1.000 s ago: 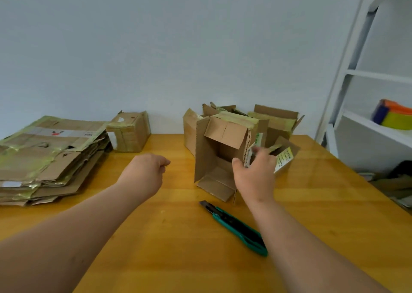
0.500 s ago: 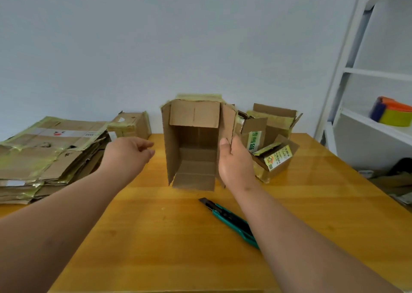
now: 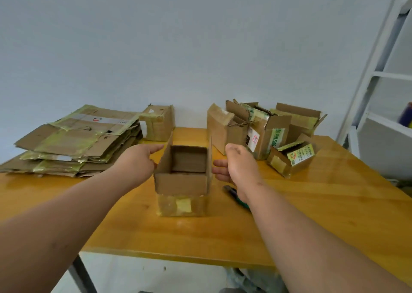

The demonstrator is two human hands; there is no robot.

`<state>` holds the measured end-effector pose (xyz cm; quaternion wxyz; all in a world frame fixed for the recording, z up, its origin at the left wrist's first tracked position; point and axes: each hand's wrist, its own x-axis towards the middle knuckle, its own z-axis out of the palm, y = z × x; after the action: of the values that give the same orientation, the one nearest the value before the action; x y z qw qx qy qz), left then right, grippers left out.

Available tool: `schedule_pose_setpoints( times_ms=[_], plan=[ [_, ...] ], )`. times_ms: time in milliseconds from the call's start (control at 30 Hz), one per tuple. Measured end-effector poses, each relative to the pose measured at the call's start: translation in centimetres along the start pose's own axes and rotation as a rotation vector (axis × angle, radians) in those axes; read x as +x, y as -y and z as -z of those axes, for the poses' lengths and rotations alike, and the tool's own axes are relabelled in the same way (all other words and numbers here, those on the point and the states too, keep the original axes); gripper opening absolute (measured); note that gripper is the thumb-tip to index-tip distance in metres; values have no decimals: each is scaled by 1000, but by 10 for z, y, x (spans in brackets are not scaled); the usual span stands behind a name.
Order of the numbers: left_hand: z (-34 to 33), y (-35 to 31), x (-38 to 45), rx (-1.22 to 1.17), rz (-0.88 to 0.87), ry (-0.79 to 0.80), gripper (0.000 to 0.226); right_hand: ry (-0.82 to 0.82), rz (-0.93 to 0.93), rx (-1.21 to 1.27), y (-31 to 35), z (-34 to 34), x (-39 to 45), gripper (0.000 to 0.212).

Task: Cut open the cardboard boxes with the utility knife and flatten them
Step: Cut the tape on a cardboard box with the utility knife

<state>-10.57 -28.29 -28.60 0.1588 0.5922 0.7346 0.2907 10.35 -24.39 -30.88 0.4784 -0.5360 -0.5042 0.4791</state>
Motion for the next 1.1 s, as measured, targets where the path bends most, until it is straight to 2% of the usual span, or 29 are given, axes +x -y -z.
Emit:
schedule_pose_setpoints(
  times_ms=[133, 233, 300, 400, 467, 533, 600, 733, 933, 1033, 1100],
  plan=[
    [0, 11, -7, -77, -14, -59, 19, 93, -99, -91, -5, -2, -7, 41],
    [5, 17, -10, -95, 1, -120, 14, 152, -149, -175, -12, -5, -12, 57],
    [6, 23, -11, -141, 21, -89, 26, 165, -162, -188, -18, -5, -15, 55],
    [6, 32, -16, -205, 69, 102, 56, 194, -158, -248, -28, -4, -19, 39],
    [4, 38, -20, -152, 101, 265, 66, 241, -131, -369, -36, -3, -21, 54],
    [-3, 40, -26, -115, 120, 407, 63, 279, -65, -498, -39, -4, -27, 58],
    [-12, 42, -31, -120, 126, 461, 48, 312, -1, -523, -40, -6, -32, 52],
    [-14, 39, -35, -331, 83, 325, 24, 267, 8, -342, -40, -9, -28, 53],
    [13, 10, -35, -559, -28, 19, 24, 224, -1, -54, -19, -17, -19, 30],
    [25, -11, -31, -611, -101, -42, 22, 202, -41, 139, -9, -22, -16, 18],
    [30, -19, -26, -572, -163, -42, 28, 186, -83, 249, -5, -23, -15, 18]
  ],
)
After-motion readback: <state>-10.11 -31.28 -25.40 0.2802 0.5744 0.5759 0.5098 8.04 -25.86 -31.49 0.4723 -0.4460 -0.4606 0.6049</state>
